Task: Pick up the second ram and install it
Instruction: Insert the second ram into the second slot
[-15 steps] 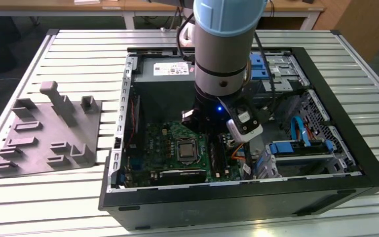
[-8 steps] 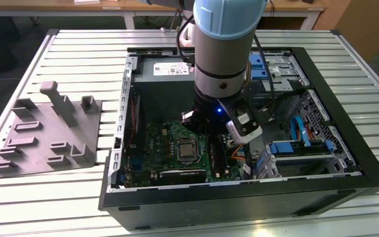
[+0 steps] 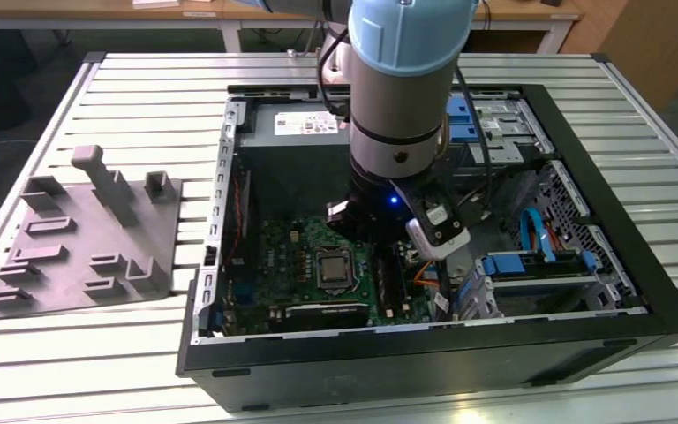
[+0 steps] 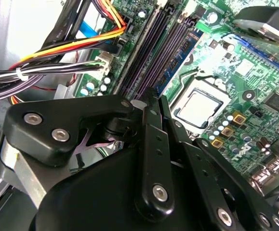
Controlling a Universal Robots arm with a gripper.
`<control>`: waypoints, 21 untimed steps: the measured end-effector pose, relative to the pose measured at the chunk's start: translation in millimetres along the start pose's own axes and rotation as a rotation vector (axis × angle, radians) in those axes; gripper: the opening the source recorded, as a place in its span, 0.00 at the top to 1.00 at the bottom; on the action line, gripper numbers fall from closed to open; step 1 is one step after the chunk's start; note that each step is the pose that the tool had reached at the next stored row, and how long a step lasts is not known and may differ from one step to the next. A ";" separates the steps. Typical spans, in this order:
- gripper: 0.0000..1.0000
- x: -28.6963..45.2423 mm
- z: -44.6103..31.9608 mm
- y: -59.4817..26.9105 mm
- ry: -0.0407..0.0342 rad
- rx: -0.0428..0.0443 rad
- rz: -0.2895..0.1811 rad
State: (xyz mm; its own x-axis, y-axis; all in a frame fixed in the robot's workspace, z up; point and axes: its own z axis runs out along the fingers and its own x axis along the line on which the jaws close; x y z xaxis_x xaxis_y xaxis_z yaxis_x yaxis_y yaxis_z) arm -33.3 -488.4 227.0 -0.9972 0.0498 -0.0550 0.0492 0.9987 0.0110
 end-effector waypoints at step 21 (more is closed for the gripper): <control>0.86 -2.2 6.3 -1.0 -0.0003 0.0092 -0.009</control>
State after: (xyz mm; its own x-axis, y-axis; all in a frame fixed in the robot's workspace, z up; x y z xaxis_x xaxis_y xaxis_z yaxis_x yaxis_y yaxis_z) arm -30.8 -489.4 220.8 -0.9976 0.0406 -0.0554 0.0406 0.9992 0.0012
